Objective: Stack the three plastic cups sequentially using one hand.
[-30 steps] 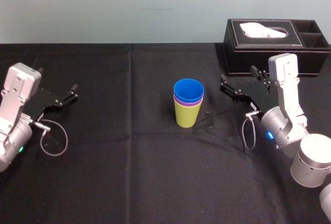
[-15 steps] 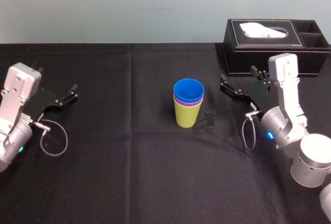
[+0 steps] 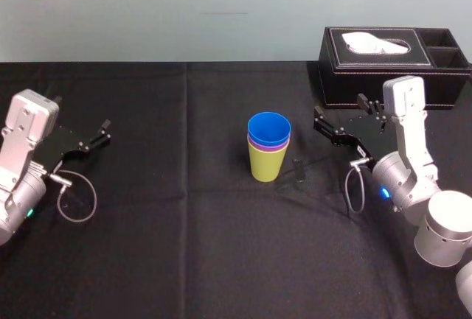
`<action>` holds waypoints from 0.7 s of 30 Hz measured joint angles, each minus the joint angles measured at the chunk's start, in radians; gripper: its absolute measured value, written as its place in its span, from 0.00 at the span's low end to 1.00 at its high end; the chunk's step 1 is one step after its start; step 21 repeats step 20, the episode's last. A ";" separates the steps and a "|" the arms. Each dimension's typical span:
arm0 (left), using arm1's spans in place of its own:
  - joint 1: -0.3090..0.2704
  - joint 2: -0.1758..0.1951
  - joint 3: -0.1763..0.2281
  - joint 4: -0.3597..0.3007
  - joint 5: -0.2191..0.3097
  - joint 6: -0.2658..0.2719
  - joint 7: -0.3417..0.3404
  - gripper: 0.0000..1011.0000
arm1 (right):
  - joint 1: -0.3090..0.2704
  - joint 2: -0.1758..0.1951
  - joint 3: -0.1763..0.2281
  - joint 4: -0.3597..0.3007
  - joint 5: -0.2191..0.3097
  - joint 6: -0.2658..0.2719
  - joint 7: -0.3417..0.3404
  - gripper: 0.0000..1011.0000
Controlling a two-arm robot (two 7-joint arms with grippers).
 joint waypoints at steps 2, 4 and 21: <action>0.000 0.000 0.000 0.000 0.000 0.000 0.000 1.00 | 0.000 0.000 0.000 0.000 0.000 0.000 0.000 0.99; 0.000 0.000 0.000 0.000 0.000 0.000 0.000 1.00 | 0.000 0.000 0.000 0.000 0.000 0.000 0.000 0.99; 0.000 0.000 0.000 0.000 0.000 0.000 0.000 1.00 | 0.000 0.000 0.000 0.000 0.000 0.000 0.000 0.99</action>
